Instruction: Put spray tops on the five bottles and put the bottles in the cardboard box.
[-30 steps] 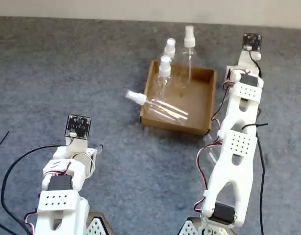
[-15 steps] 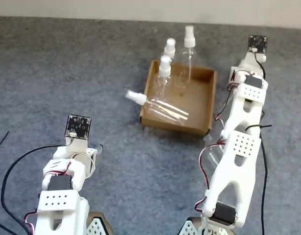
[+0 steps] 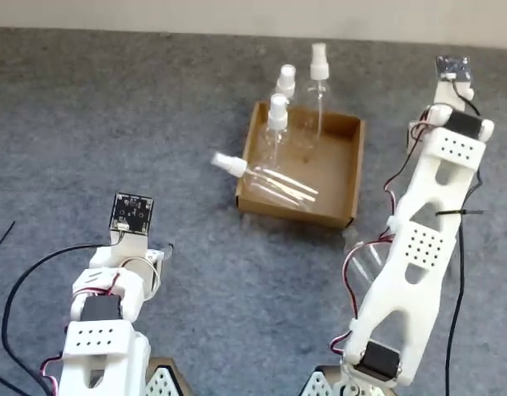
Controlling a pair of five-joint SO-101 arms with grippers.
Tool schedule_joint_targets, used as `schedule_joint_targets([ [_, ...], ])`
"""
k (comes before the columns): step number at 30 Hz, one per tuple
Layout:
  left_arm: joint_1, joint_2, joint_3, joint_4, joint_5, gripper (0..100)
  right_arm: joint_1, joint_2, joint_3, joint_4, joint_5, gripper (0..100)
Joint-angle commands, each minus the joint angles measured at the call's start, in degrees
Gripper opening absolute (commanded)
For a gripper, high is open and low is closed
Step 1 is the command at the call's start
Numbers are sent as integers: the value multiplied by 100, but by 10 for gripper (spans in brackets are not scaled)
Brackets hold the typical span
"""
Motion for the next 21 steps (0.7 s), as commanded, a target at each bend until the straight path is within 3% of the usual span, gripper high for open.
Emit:
schedule_joint_targets([
  [1,-40,-13,-31,-149,-53,228,31,-840,-840,1024,88,15],
  [4,-40,-13,-31,-149,-53,228,101,-1314,-637,1015,79,15],
  [9,-48,-13,-31,-149,-53,228,207,-2818,2114,1007,-88,15],
  [11,-48,-13,-31,-149,-53,228,224,-3741,3618,998,264,15],
  [14,-48,-13,-31,-149,-53,228,259,-5103,5824,875,1468,15],
  [21,-57,-13,-48,-149,-53,228,1015,-7503,10747,-2457,3059,15],
])
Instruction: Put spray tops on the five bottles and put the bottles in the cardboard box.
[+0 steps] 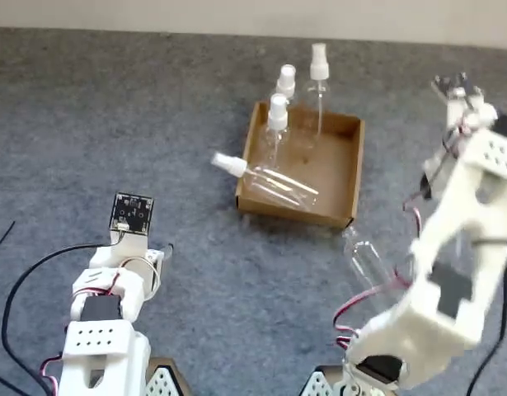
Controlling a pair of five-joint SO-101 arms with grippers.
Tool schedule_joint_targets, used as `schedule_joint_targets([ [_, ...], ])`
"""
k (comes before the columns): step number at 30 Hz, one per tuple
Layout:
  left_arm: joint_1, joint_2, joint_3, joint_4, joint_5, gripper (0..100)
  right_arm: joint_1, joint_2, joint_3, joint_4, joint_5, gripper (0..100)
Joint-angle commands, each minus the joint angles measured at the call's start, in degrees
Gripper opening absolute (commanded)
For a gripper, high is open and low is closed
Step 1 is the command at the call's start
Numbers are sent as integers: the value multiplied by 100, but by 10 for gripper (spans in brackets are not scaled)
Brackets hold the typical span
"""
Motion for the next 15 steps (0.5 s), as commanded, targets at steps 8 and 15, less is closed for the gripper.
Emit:
schedule_joint_targets([
  [8,-40,-13,-40,-132,-53,228,655,-2018,5481,-4330,1275,93],
  [15,-48,-13,-84,-123,-53,228,655,-2334,5675,-4312,1319,265],
])
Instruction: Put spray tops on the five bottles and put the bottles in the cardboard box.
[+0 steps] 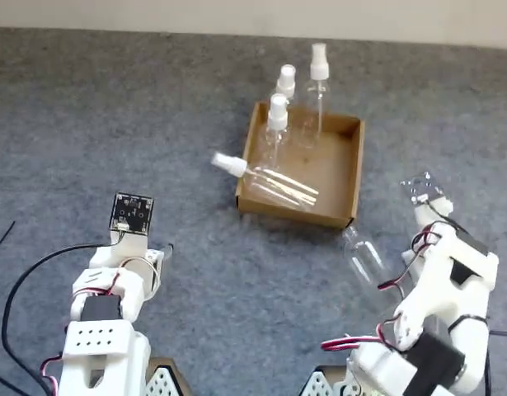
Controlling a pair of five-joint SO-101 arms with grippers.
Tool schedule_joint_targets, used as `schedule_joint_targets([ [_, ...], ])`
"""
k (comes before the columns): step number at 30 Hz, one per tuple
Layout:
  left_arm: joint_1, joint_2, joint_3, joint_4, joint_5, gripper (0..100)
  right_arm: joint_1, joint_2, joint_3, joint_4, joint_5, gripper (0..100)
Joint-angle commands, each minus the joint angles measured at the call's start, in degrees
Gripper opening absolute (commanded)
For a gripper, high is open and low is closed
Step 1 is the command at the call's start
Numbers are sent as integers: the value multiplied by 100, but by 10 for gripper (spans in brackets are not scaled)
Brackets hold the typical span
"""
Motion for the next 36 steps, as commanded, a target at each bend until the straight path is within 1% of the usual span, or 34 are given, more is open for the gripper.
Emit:
schedule_joint_targets([
  [1,-40,-13,-101,-132,-53,228,66,-409,-40,-92,-26,265],
  [4,-40,-13,-321,-114,-53,228,-48,-884,-145,119,-642,263],
  [7,-57,31,-505,-105,-53,228,-699,-1613,-426,778,-1116,241],
  [9,-57,40,-602,105,-53,228,-1473,-2105,-629,1402,-1380,216],
  [11,-57,13,-637,325,-53,228,-2369,-2492,-901,1991,-1705,213],
  [14,-57,-13,-576,396,-53,228,-3688,-2712,-1420,2615,-2180,214],
  [17,-57,-13,-532,396,-53,228,-4664,-2431,-1947,2747,-2646,214],
  [20,-57,-13,-532,413,-53,228,-5341,-1851,-2290,2738,-2673,214],
  [22,-57,-13,-532,413,-53,228,-5613,-1437,-2440,2589,-2655,214],
  [25,-57,-13,-523,413,-53,228,-5710,-945,-2484,2079,-2462,214],
  [28,-48,-13,-479,387,-62,228,-5868,-541,-2484,1824,-2251,251],
  [31,-40,-13,-479,387,-62,228,-5938,-286,-2484,1569,-2259,279],
  [36,-40,-13,-470,387,-62,228,-5930,119,-2484,954,-2259,279],
])
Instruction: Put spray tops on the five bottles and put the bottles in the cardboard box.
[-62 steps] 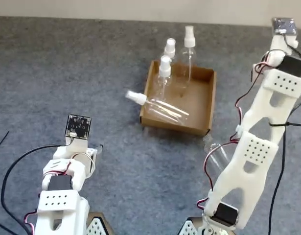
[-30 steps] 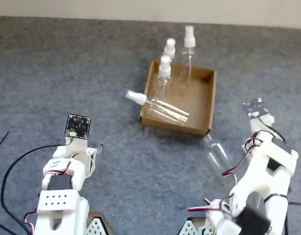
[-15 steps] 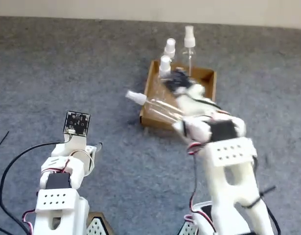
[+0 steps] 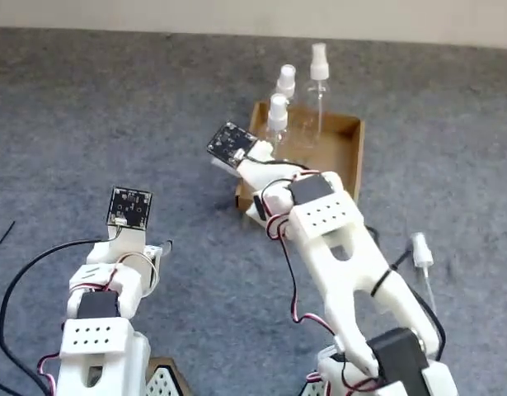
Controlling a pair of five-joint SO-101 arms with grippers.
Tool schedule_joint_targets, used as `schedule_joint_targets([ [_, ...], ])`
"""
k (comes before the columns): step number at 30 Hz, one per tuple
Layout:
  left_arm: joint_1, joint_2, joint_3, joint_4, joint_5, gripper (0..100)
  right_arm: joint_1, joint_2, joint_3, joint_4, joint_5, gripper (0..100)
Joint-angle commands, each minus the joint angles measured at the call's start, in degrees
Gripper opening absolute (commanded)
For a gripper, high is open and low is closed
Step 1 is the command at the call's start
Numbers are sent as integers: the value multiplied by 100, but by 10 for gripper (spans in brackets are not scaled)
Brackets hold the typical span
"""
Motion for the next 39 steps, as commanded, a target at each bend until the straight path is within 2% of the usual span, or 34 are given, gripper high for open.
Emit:
schedule_joint_targets([
  [1,-22,-13,-92,0,-70,228,-57,163,-330,-479,62,279],
  [5,-22,-13,-84,0,-422,228,-57,514,-338,-567,53,279],
  [11,-57,31,-365,35,-448,228,251,602,-338,-620,-571,279],
  [15,-286,40,-866,273,-413,228,488,295,-303,-602,-712,279],
  [22,-57,57,-1912,642,255,228,857,-778,-92,-365,-712,277],
  [25,224,163,-2229,677,545,228,1077,-1095,84,-338,-712,198],
  [29,470,1138,-2809,659,826,228,1525,-1147,321,-409,-712,67],
  [34,523,2958,-3670,158,1143,227,2132,-1068,497,-927,-1125,22],
  [39,523,4532,-4470,-396,1213,227,2185,-708,884,-1367,-1143,20],
])
